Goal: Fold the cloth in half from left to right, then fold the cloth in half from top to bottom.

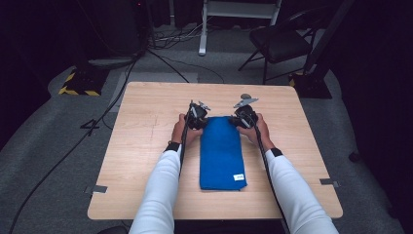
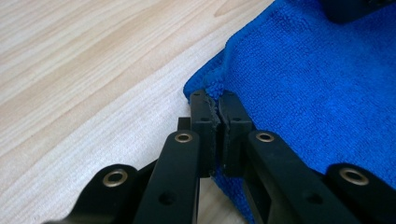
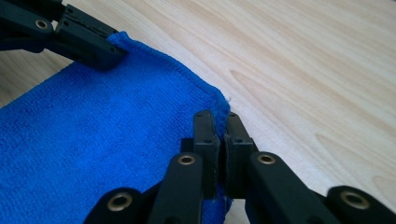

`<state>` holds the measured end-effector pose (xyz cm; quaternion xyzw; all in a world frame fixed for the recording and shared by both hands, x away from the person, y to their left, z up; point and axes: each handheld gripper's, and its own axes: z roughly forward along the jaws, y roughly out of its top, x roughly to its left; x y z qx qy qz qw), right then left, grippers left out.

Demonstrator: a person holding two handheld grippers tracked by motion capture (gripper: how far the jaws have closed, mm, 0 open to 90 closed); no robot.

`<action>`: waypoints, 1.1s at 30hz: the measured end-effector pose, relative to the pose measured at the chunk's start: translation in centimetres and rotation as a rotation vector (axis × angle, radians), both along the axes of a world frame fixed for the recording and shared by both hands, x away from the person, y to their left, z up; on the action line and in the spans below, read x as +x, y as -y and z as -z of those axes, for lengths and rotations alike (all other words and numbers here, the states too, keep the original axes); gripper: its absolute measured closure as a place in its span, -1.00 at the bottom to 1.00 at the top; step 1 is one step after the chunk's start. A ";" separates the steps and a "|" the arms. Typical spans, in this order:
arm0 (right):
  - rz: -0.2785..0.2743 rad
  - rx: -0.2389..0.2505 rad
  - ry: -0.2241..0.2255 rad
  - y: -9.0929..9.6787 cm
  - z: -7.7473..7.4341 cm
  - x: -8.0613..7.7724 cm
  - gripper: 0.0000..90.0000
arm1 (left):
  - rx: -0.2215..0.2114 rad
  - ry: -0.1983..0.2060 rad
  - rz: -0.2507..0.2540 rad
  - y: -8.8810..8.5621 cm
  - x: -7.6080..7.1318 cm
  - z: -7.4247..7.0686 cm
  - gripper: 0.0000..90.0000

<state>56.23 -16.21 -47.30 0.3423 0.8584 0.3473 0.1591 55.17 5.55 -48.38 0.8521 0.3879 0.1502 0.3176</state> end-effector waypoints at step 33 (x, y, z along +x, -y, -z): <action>-0.002 0.052 0.131 1.4 -4.3 -2.0 0.94 | -0.004 0.145 0.064 0.3 -1.8 -5.0 0.91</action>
